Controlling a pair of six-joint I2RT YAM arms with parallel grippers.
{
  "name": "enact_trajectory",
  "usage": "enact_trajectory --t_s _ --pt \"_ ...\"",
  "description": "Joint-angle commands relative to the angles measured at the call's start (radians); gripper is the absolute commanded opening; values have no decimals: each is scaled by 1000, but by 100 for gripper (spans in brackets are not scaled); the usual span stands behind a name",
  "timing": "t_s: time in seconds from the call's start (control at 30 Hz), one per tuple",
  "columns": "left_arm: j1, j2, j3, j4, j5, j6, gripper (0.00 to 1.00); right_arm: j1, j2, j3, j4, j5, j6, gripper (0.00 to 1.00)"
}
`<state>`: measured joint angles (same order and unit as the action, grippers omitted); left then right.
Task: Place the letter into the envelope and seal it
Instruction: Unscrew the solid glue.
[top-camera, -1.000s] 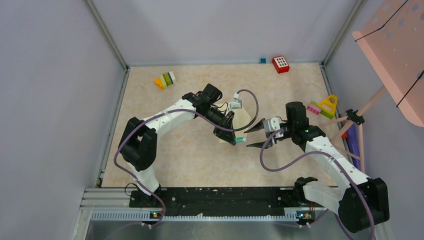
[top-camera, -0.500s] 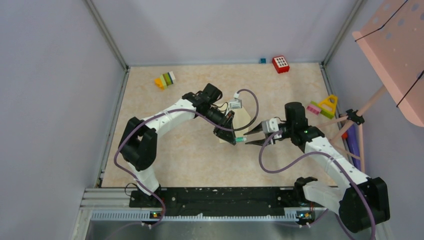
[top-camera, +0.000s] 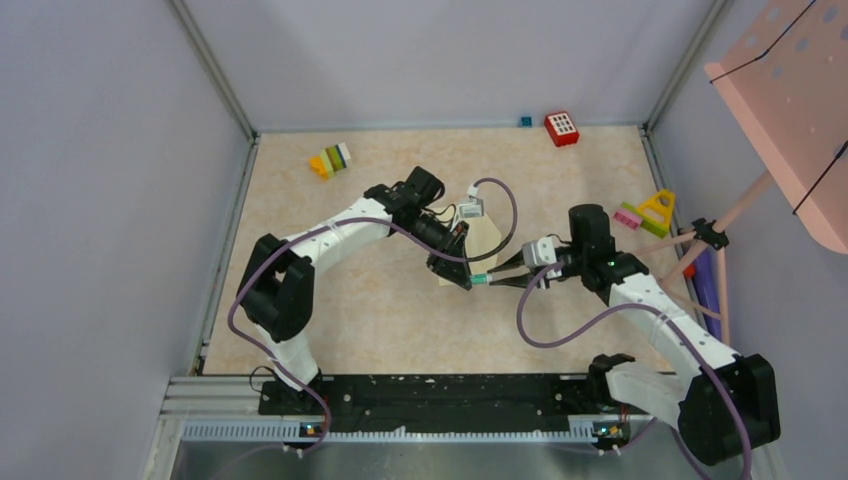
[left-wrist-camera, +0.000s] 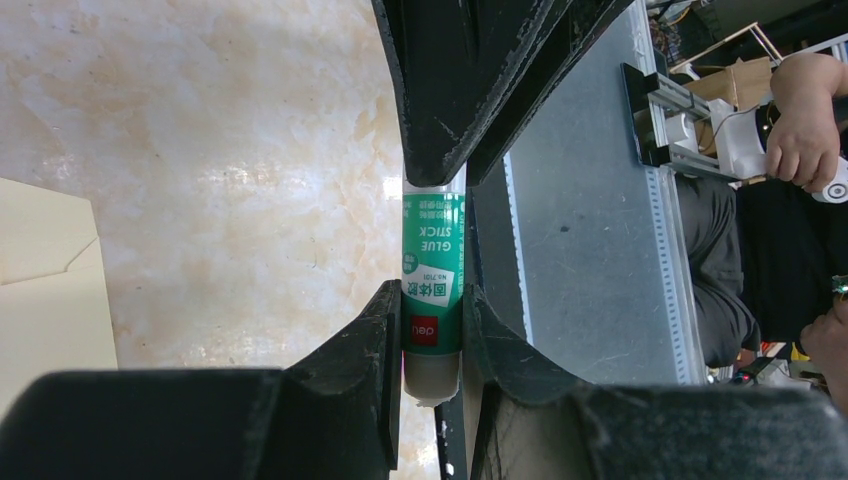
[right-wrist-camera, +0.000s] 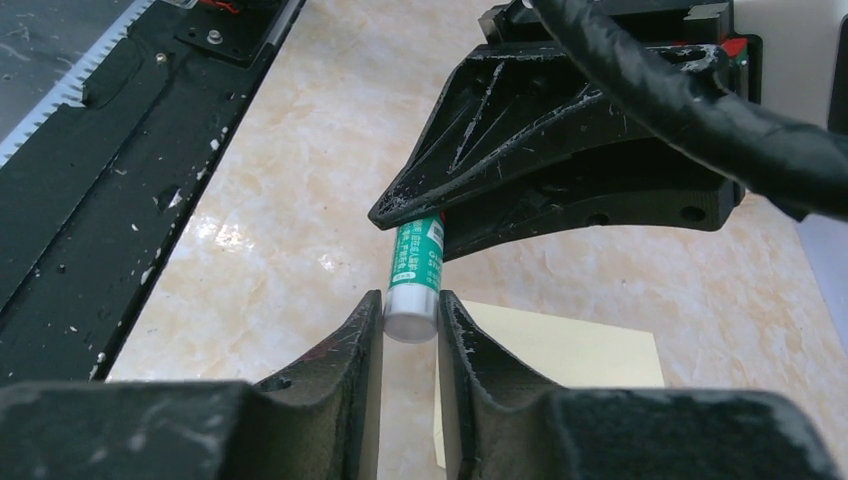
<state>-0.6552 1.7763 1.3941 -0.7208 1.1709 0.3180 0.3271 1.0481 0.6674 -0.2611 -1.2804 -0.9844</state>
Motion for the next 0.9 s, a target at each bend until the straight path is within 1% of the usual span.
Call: enact_trajectory --t_s 0.0,0.07,0.23,0.33,0.43,0.53,0.7,0.77,0.83,0.87 --pt "7 -46 46 3 26 26 10 15 -2 -8 26 -12 -5 17" --pt "8 -61 44 11 -2 27 10 15 7 -3 68 -16 73 14" --pt "8 -113 21 60 -127 17 9 14 72 61 147 -18 368 13" --pt "6 -143 -3 105 -196 -1 9 13 146 142 126 24 531 13" --pt "5 -170 -29 157 -264 -24 9 4 219 223 73 35 650 14" --pt "4 -190 -47 184 -341 -24 9 -21 287 273 76 -12 820 17" --pt "-9 -221 -89 239 -445 -16 9 -75 391 309 206 -107 1184 19" --pt "-12 -224 -96 248 -458 -16 9 -88 427 329 203 -153 1240 22" --pt "-13 -223 -95 250 -462 -16 9 -93 445 341 200 -178 1261 29" --pt "-14 -221 -94 249 -461 -15 9 -94 445 341 204 -189 1260 34"
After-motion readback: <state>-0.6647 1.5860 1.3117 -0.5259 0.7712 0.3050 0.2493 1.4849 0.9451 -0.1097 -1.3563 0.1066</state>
